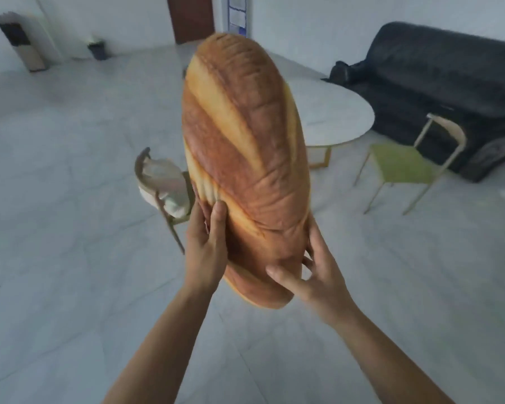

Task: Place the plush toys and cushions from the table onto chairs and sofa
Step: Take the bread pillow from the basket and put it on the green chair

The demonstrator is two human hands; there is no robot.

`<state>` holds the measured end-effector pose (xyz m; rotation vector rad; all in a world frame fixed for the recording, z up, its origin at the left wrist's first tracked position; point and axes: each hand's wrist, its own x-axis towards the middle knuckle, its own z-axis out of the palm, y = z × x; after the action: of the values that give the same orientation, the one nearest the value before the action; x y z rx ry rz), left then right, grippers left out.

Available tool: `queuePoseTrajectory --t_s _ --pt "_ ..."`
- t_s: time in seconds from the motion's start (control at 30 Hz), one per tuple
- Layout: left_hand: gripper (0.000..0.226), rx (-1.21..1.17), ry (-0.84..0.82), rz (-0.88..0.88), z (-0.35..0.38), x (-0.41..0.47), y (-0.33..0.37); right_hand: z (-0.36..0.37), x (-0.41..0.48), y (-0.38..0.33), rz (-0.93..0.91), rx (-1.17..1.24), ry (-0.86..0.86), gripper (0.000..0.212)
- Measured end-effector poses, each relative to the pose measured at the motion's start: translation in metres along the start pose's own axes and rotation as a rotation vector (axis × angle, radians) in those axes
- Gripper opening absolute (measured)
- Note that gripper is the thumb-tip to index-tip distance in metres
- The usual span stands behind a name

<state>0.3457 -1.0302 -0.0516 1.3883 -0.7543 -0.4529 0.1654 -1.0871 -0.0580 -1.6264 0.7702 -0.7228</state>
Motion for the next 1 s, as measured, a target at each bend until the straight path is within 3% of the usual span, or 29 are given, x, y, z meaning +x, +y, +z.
queuePoseTrajectory --t_s 0.1,0.23,0.4,0.5,0.6,0.73,0.9,1.0 --pt "0.016 -0.041 -0.206 -0.048 0.079 0.047 -0.013 -0.051 0.022 0.02 0.04 -0.06 0.231 0.116" --pt "0.037 -0.077 -0.459 -0.057 0.19 0.088 -0.027 -0.125 0.063 0.057 0.123 -0.096 0.486 0.124" --pt "0.062 0.045 -0.688 0.016 0.325 0.144 -0.049 -0.248 0.135 0.115 0.212 0.014 0.811 0.086" --pt "0.066 0.117 -0.749 0.011 0.398 0.196 -0.055 -0.323 0.189 0.127 0.226 0.153 0.818 0.066" --pt "0.071 0.189 -0.728 -0.008 0.461 0.246 -0.063 -0.388 0.24 0.132 0.222 0.23 0.796 0.064" --pt "0.057 0.176 -0.717 -0.235 0.534 0.293 -0.075 -0.456 0.294 0.138 0.245 0.212 0.799 0.069" --pt "0.106 0.082 -0.789 -0.317 0.629 0.351 -0.133 -0.537 0.368 0.161 0.263 0.046 0.753 0.09" --pt "0.111 0.104 -0.75 -0.328 0.699 0.392 -0.165 -0.594 0.426 0.18 0.297 -0.028 0.768 0.099"
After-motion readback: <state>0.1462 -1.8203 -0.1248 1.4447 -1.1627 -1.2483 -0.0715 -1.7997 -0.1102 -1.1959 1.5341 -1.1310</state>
